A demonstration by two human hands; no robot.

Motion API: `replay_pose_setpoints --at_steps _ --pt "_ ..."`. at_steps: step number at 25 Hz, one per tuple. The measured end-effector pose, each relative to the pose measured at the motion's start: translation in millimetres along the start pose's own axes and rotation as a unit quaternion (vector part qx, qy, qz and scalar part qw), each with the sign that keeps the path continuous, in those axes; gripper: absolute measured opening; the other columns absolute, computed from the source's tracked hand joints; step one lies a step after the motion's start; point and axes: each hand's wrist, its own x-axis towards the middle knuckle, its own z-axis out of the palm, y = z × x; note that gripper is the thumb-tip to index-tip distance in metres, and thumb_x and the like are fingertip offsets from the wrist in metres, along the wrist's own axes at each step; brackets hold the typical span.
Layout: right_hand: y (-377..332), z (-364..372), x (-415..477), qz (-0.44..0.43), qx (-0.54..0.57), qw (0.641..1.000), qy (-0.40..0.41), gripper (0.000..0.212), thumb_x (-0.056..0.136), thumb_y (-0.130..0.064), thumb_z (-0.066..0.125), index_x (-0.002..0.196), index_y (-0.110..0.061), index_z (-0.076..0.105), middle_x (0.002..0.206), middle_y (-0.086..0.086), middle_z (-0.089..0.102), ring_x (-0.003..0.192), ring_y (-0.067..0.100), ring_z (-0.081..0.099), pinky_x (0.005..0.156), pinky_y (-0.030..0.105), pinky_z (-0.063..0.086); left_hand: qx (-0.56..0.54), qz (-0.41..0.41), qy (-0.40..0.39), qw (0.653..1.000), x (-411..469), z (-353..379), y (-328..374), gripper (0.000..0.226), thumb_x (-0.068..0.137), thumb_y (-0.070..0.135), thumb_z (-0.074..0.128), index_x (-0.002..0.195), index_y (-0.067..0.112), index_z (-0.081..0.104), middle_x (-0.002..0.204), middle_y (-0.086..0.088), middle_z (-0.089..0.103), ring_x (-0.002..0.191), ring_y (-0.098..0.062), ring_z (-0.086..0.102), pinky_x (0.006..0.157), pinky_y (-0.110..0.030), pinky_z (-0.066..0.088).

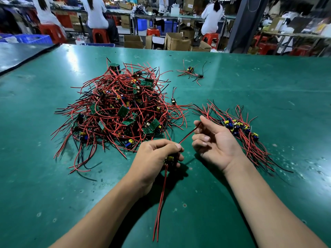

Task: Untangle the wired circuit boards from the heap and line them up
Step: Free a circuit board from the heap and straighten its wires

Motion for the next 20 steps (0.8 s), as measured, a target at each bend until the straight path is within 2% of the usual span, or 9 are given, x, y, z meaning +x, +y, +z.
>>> replay_pose_setpoints --at_steps 2,6,10,14,16,18,20 --pt "-2.1 0.0 -0.2 -0.012 0.019 1.0 0.022 0.02 0.078 -0.021 0.067 0.069 -0.003 0.066 0.064 -0.001 0.04 0.039 0.004 0.03 0.038 0.014 0.023 0.003 -0.001 -0.001 1.0 -0.5 0.3 -0.1 0.016 0.087 0.009 0.067 0.074 0.001 0.073 0.065 -0.013 0.067 0.053 -0.018 0.058 0.05 -0.021 0.048" --pt "-3.4 2.4 -3.0 0.008 0.076 0.997 0.006 0.024 0.078 -0.018 0.066 0.059 -0.004 0.064 0.063 -0.002 0.036 0.037 0.006 0.031 0.036 0.016 0.024 0.005 0.002 -0.005 1.0 -1.1 0.4 -1.0 0.016 0.087 0.008 0.066 0.075 -0.002 0.072 0.065 -0.013 0.067 0.053 -0.018 0.059 0.051 -0.021 0.048" --pt "-2.3 2.4 -2.2 -0.024 0.028 0.999 0.017 0.029 0.084 -0.024 0.065 0.062 -0.004 0.069 0.066 -0.001 0.04 0.039 0.005 0.031 0.036 0.016 0.027 0.0 -0.004 0.001 1.0 0.4 -1.3 -1.6 0.016 0.087 0.008 0.066 0.074 0.0 0.072 0.065 -0.013 0.067 0.056 -0.019 0.06 0.055 -0.023 0.05" --pt "-1.6 0.4 -0.1 -0.022 0.059 0.998 0.023 0.029 0.084 -0.021 0.063 0.06 -0.004 0.067 0.066 0.0 0.041 0.037 0.006 0.032 0.035 0.016 0.027 0.006 -0.004 -0.002 1.0 0.1 -0.2 -1.4 0.017 0.086 0.007 0.066 0.071 0.003 0.073 0.065 -0.013 0.068 0.056 -0.02 0.06 0.055 -0.023 0.051" --pt "2.2 1.0 0.5 -0.049 -0.015 0.998 0.025 0.03 0.087 -0.03 0.065 0.069 -0.006 0.069 0.064 -0.002 0.043 0.039 0.005 0.031 0.037 0.016 0.026 -0.004 -0.007 0.005 1.0 0.1 -0.3 -0.9 0.019 0.087 0.006 0.065 0.07 0.005 0.074 0.065 -0.012 0.067 0.056 -0.019 0.06 0.055 -0.023 0.05" --pt "8.4 2.1 -0.7 -0.077 -0.138 0.987 0.004 0.032 0.081 -0.041 0.069 0.084 -0.009 0.072 0.065 -0.005 0.048 0.044 0.004 0.032 0.04 0.015 0.026 -0.013 -0.01 0.013 1.0 0.3 -0.8 0.0 0.018 0.088 0.007 0.064 0.073 0.006 0.073 0.066 -0.011 0.067 0.055 -0.018 0.059 0.053 -0.022 0.048" --pt "18.1 2.3 -2.6 -0.062 -0.244 0.966 -0.051 0.03 0.076 -0.038 0.074 0.089 -0.011 0.076 0.068 -0.004 0.052 0.047 0.004 0.038 0.041 0.015 0.032 -0.02 -0.008 0.019 1.0 0.8 -0.7 0.1 0.016 0.091 0.008 0.062 0.077 0.005 0.071 0.066 -0.011 0.066 0.053 -0.017 0.058 0.05 -0.021 0.048"
